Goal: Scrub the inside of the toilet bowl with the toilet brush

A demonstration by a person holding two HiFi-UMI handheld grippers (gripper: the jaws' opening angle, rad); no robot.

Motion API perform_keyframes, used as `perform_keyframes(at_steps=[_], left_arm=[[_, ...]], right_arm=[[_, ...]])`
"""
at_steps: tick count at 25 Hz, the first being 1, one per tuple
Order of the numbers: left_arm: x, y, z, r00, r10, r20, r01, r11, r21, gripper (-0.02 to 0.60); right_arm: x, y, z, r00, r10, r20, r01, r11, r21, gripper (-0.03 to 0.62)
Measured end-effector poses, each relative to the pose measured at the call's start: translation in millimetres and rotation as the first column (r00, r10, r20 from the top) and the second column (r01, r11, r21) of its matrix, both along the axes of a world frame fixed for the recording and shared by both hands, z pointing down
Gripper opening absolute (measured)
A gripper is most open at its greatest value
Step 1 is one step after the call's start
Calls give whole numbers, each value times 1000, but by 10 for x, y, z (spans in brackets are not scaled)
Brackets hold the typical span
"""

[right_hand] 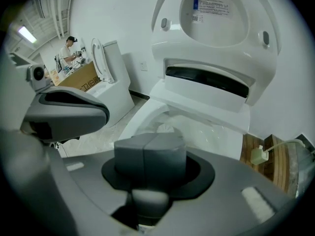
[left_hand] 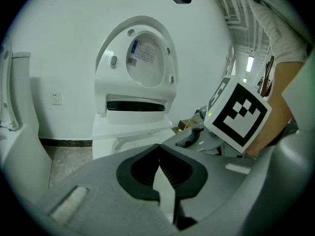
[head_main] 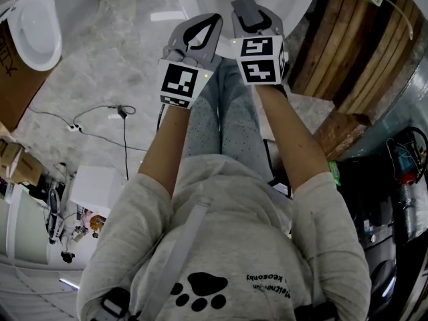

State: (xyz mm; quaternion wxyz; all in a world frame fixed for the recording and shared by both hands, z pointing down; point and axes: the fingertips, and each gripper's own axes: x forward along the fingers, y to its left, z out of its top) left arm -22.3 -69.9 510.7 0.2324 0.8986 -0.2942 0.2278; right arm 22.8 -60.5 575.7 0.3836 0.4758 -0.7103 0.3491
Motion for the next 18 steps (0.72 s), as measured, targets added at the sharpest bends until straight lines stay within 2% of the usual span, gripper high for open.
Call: perform_keyframes(at_steps=[9, 18], left_arm=[[0, 12, -9, 1000, -4, 6, 4, 1000, 2, -11], [-2, 16, 17, 1000, -11, 12, 11, 1000, -6, -11]], right_arm=[[70, -104, 18, 1000, -17, -11, 18, 1000, 9, 156], [251, -281, 16, 1000, 18, -14, -17, 999, 30, 155]])
